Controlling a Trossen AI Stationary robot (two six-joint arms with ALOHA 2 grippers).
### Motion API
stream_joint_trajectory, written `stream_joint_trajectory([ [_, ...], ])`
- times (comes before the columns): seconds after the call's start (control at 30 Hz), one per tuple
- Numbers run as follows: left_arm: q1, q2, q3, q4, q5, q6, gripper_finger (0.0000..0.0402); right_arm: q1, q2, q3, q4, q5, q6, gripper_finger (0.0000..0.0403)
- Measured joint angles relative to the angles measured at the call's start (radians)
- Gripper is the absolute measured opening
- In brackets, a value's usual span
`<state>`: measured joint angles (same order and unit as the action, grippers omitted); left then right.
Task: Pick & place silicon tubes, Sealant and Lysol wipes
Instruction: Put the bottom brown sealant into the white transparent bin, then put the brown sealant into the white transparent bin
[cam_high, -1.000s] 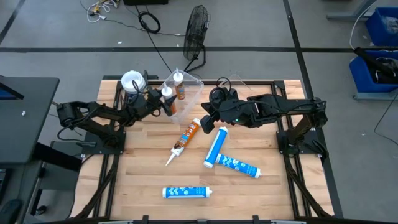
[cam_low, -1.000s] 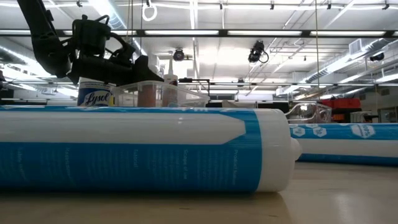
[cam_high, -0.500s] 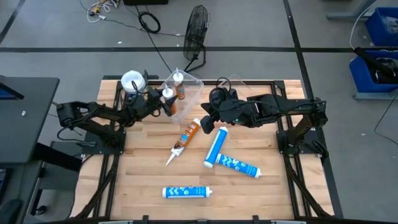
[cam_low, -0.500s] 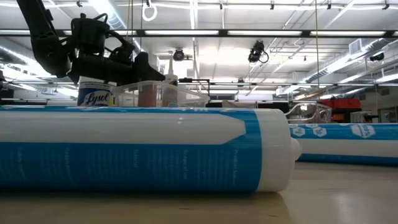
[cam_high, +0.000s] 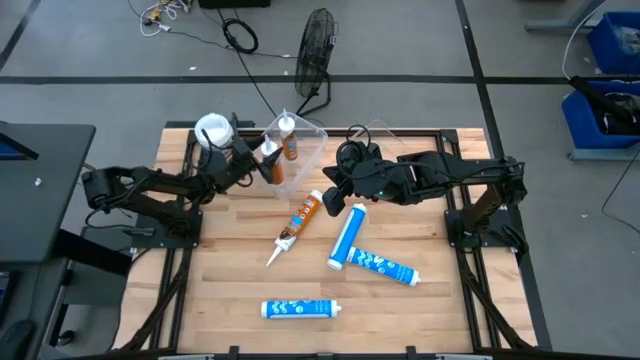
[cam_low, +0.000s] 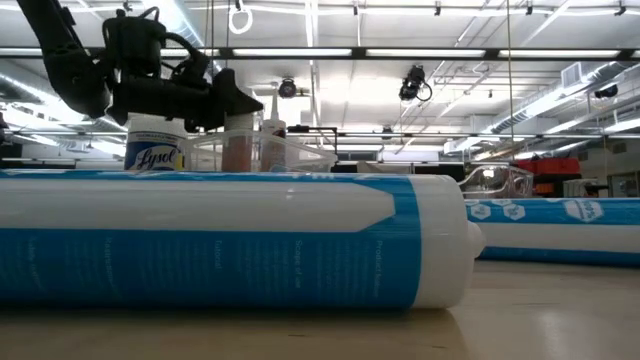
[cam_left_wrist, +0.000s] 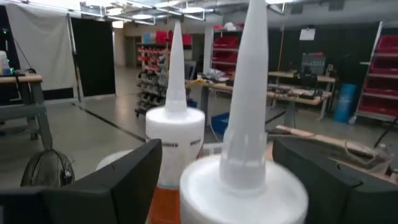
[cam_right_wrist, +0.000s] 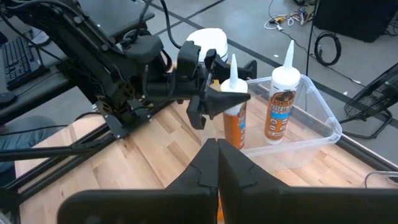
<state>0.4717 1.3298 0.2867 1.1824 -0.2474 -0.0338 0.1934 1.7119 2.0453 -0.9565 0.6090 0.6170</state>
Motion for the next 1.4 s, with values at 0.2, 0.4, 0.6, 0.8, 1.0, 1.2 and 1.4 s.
stream_joint_trajectory([
  [0.2,0.0,-0.075,0.0,-0.003,-0.008,0.043,0.0312,0.0,0.0,0.0,0.005,0.0,0.0,0.0],
  [0.4,0.0,-0.159,0.002,-0.003,-0.008,0.079,0.0312,0.0,0.0,0.0,0.053,0.0,-0.035,0.0],
  [0.6,-0.024,-0.235,0.054,-0.014,0.004,0.154,0.0312,0.0,0.0,0.0,0.088,0.0,-0.054,0.0],
  [0.8,-0.177,-0.366,0.199,-0.271,-0.056,0.239,0.0312,0.001,0.0,0.0,0.101,0.0,-0.07,0.0005],
  [1.0,-0.425,-0.443,0.431,-0.786,-0.21,0.242,0.0312,0.012,0.0,0.0,0.105,0.001,-0.095,0.0021],
  [1.2,-0.694,-0.432,0.593,-1.2,-0.391,-0.011,0.0301,0.004,0.0,0.0,0.006,-0.059,0.003,0.0024],
  [1.4,-0.973,-0.422,0.614,-1.366,-0.641,-0.316,0.0283,-0.007,0.0,0.0,-0.124,-0.18,0.029,0.0025],
])
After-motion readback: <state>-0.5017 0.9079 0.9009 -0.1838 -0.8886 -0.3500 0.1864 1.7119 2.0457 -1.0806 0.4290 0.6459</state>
